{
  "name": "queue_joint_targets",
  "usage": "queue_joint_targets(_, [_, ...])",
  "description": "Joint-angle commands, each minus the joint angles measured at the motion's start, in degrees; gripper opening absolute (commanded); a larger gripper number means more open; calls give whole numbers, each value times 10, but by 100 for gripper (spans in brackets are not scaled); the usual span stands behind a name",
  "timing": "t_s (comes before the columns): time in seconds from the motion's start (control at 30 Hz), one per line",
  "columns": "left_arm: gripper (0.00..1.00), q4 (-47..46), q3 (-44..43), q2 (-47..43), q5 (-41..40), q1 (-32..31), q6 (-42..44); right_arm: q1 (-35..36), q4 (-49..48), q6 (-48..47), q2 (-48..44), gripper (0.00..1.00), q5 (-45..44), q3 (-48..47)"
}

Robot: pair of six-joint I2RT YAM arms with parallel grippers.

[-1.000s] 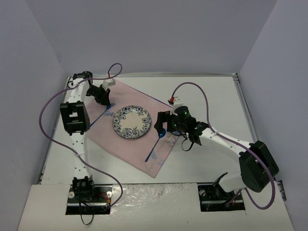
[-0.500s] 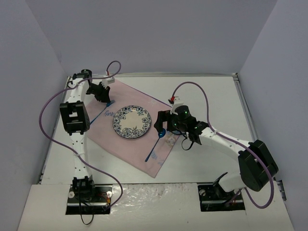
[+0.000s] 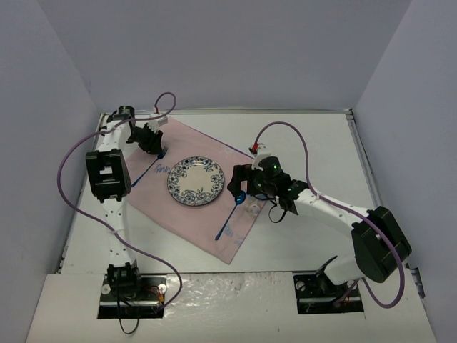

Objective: Set the dinner table for one person

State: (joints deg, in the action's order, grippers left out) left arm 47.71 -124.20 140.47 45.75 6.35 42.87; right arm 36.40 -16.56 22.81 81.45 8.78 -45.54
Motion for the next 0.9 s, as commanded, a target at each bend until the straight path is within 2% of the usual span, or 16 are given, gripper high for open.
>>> queue_joint_targets(0.0, [31,-104,34,-89,-23,6,-44,-3,-47,10,-6,100,14,-16])
queue_joint_targets(0.3, [33,-244,149,-185,-58,4,-125,-2,-51,13,-31,100,17,-6])
queue_joint_targets(0.47, [41,-330,235,-266,-115,-1,-221,-3,-50,6,-55,100,7,2])
queue_joint_targets(0.63, [63,-352,326,-396,-201,-27,-269,-7,-20,-31,-107,100,-35,5])
queue_joint_targets(0.7, [68,-350,353,-413,-218,-33,-277,-10,-15,-37,-124,100,-50,6])
queue_joint_targets(0.8, [74,-311,395,-489,-308,-53,-341,-15,16,-68,-173,100,-101,6])
queue_joint_targets(0.87, [79,-298,425,-537,-338,-57,-381,-17,35,-85,-204,100,-135,4])
